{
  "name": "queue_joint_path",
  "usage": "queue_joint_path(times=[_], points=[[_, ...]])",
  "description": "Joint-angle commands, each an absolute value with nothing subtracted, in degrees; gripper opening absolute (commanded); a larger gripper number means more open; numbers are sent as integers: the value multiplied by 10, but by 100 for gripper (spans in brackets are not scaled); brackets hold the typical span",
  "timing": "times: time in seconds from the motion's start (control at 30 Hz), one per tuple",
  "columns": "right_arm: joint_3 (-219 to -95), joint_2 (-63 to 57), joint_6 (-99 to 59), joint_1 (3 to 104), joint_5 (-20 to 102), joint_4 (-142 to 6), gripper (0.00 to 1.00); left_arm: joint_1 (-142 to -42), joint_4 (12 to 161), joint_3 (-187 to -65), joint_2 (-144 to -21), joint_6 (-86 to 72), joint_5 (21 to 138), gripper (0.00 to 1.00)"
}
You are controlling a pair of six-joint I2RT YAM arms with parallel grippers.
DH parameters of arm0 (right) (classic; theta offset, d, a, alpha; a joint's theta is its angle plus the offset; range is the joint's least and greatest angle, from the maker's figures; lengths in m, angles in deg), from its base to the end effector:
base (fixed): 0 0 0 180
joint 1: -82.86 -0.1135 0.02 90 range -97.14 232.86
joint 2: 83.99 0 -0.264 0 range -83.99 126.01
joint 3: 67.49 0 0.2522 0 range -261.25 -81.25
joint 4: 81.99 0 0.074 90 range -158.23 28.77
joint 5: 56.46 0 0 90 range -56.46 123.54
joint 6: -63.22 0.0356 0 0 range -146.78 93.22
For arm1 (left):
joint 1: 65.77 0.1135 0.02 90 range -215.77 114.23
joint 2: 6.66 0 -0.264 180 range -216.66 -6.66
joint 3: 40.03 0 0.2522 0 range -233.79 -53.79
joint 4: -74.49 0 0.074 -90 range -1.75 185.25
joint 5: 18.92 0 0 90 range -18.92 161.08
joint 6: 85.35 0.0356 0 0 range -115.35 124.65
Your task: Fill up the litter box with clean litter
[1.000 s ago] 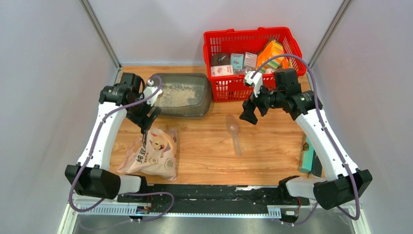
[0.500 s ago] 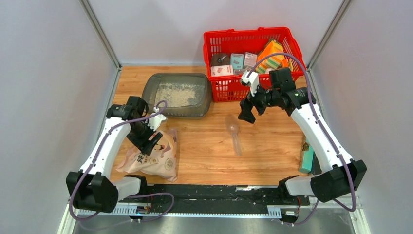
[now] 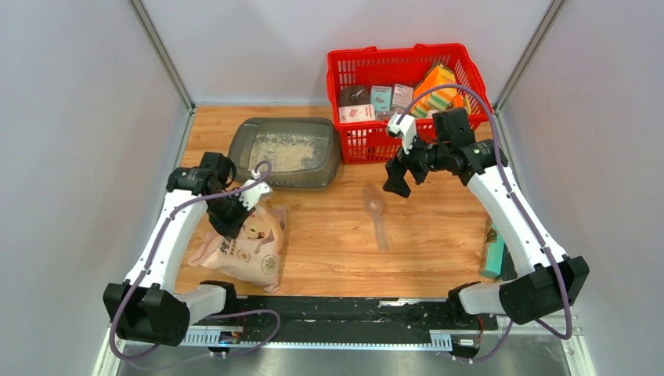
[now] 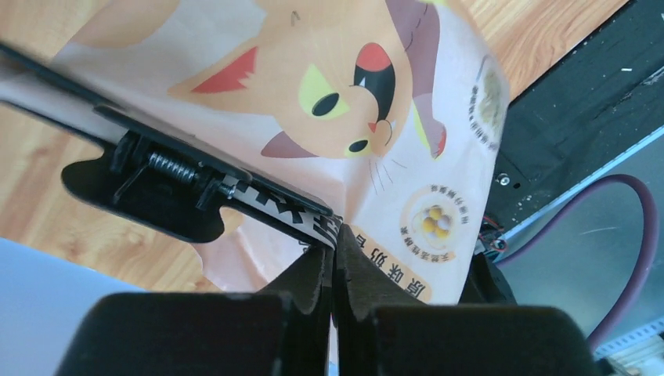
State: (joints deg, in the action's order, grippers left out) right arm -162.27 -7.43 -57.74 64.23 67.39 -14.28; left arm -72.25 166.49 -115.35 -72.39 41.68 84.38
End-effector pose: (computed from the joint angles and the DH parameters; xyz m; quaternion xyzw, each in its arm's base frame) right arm 0.2452 0.1036 0.3704 -0.4679 0.7725 0.2360 0.3586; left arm 0.1725 -0.0278 0.2885 0.3745 0.9177 -0.0941 0.0939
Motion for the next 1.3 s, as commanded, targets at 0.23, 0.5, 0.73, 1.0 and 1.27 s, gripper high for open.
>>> queue_joint_path(times=[0.23, 0.5, 0.73, 1.0, 1.27], points=[[-1640, -88, -598, 639, 671, -151, 100, -752, 1845, -1382, -790, 620, 943, 0], [-1657, -82, -603, 638, 683, -147, 100, -842, 1807, -1327, -779, 710, 931, 0], [-1684, -68, -638, 585, 678, -135, 100, -856, 1696, -1299, -767, 635, 958, 0], [-1719, -7, -663, 508, 694, -141, 100, -856, 1584, -1165, -708, 577, 932, 50], [-1785, 55, -711, 475, 700, -146, 100, -833, 1508, -1095, -619, 551, 874, 66]])
